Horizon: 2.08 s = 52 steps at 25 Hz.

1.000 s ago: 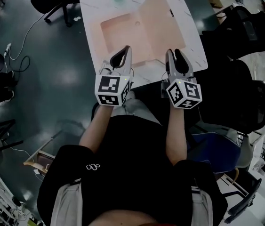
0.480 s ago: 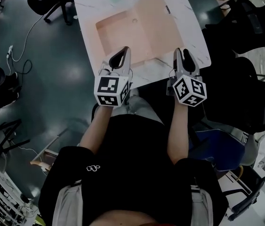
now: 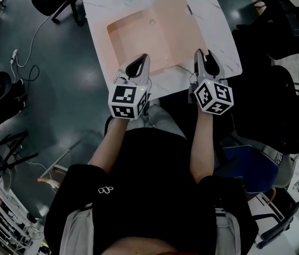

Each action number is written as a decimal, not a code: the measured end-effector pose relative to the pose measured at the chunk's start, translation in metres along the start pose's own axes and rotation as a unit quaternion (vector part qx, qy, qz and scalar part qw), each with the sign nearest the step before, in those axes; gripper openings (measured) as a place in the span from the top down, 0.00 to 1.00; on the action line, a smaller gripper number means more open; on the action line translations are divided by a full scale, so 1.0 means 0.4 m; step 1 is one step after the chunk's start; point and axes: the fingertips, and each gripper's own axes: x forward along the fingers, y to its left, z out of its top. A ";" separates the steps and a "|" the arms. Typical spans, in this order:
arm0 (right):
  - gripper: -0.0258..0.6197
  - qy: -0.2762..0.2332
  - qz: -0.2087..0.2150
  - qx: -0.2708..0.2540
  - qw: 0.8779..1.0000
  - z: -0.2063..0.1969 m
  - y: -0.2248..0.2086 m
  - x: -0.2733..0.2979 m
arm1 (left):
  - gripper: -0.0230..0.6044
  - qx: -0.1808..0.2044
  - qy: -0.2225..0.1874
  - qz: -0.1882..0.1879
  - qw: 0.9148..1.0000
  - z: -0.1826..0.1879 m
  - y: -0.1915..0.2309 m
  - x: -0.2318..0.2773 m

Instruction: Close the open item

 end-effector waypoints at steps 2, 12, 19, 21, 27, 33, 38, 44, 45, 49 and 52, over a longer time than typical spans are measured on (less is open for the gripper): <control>0.79 0.000 0.004 -0.002 1.000 0.000 0.004 0.008 | 0.96 -0.002 0.006 0.001 1.000 -0.011 0.002 0.002; 0.89 -0.011 0.021 -0.029 0.999 0.019 0.051 0.025 | 0.96 -0.014 0.007 0.017 1.000 -0.026 0.037 -0.017; 0.91 -0.002 0.051 -0.087 0.995 0.019 0.134 0.035 | 0.96 -0.027 0.001 0.033 0.999 -0.032 0.071 -0.041; 0.91 0.000 0.061 -0.100 0.993 0.014 0.160 0.036 | 0.96 -0.029 -0.002 0.039 0.999 -0.033 0.080 -0.051; 0.91 0.011 0.088 -0.137 0.987 -0.008 0.245 0.044 | 0.96 -0.039 -0.007 0.058 0.998 -0.040 0.120 -0.093; 0.91 0.021 0.108 -0.238 0.965 -0.038 0.334 0.053 | 0.96 -0.051 -0.012 0.077 0.996 -0.055 0.157 -0.126; 0.89 0.033 0.141 -0.275 0.950 -0.075 0.423 0.055 | 0.96 -0.059 -0.013 0.088 0.994 -0.068 0.181 -0.156; 0.88 0.048 0.170 -0.287 0.941 -0.122 0.492 0.063 | 0.96 -0.071 -0.016 0.106 0.992 -0.083 0.216 -0.194; 0.88 0.050 0.174 -0.289 0.940 -0.131 0.503 0.065 | 0.96 -0.073 -0.016 0.110 0.991 -0.087 0.223 -0.202; 0.88 0.062 0.192 -0.304 0.931 -0.169 0.549 0.073 | 0.96 -0.081 -0.016 0.123 0.989 -0.104 0.249 -0.226; 0.88 0.075 0.208 -0.327 0.919 -0.209 0.580 0.077 | 0.96 -0.087 -0.016 0.133 0.987 -0.116 0.261 -0.243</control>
